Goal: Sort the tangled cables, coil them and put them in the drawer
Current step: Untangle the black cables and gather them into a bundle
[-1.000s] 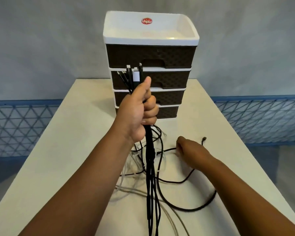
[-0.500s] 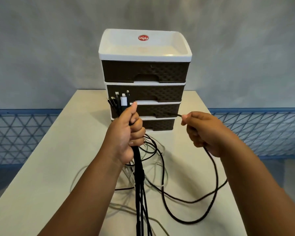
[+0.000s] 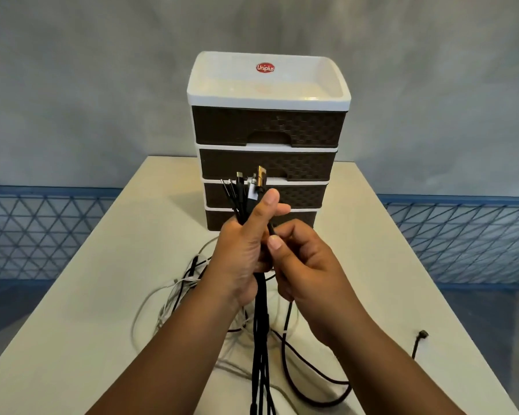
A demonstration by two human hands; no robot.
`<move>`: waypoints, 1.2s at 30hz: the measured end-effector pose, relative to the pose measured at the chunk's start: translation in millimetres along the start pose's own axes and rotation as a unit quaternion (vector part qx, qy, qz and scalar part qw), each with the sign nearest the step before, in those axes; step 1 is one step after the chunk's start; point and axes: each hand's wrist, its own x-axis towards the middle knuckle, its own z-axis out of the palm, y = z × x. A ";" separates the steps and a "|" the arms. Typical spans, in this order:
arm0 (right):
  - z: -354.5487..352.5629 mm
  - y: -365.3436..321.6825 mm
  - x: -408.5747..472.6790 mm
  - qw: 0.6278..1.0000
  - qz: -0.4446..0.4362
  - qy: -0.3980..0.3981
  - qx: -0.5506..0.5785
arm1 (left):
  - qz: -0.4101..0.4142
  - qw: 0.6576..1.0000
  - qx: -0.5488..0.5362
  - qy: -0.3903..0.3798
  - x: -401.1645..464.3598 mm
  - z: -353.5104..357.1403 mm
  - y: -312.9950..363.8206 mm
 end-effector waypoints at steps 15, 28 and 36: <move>2.0 28.9 -16.4 0.986 -0.010 -0.039 -0.163 | 0.012 0.988 -0.155 0.004 -0.6 -18.4 8.3; -122.0 63.2 -36.4 0.796 0.256 -0.069 -0.544 | 0.081 0.948 -0.308 -0.025 8.0 -97.7 45.3; -78.8 -59.6 3.8 0.993 0.091 0.058 -0.037 | 0.043 0.996 -0.080 0.001 0.2 -67.9 33.2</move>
